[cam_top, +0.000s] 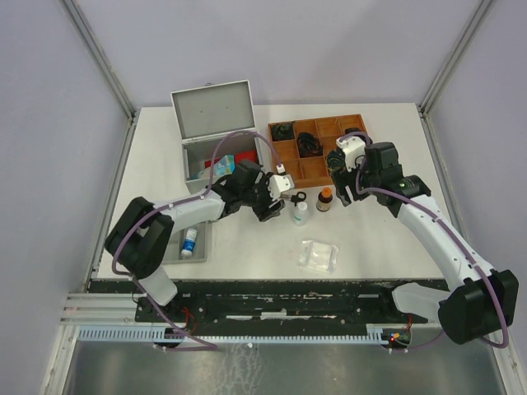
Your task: Organize the medicine kit
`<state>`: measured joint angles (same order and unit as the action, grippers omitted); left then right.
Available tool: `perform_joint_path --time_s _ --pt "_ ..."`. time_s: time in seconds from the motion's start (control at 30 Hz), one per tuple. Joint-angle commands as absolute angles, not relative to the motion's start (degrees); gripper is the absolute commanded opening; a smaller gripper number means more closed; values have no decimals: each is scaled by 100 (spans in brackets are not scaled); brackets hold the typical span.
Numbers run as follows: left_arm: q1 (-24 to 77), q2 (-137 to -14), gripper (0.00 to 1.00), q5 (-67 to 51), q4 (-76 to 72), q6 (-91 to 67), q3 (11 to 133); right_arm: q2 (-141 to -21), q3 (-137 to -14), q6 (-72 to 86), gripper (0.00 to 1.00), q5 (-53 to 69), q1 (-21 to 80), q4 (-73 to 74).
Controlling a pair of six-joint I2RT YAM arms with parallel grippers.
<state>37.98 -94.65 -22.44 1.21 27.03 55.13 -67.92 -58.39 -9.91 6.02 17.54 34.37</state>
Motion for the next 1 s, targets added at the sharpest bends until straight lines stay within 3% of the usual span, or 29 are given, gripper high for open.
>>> perform_joint_path --time_s 0.0,0.37,0.8,0.97 --pt "3683 -9790 71 -2494 464 3850 5728 -6794 -6079 -1026 80 765 1747 3363" --pt "3674 -10960 70 -2883 1414 5437 6961 -6742 -6057 -1085 80 835 1749 3383" --pt "3656 -11460 70 -3207 1650 5808 7572 -6754 -6064 -1143 80 902 1749 3418" --pt "3602 -12040 65 -3609 2922 5973 8513 -6776 -6082 -1151 80 912 1748 3443"
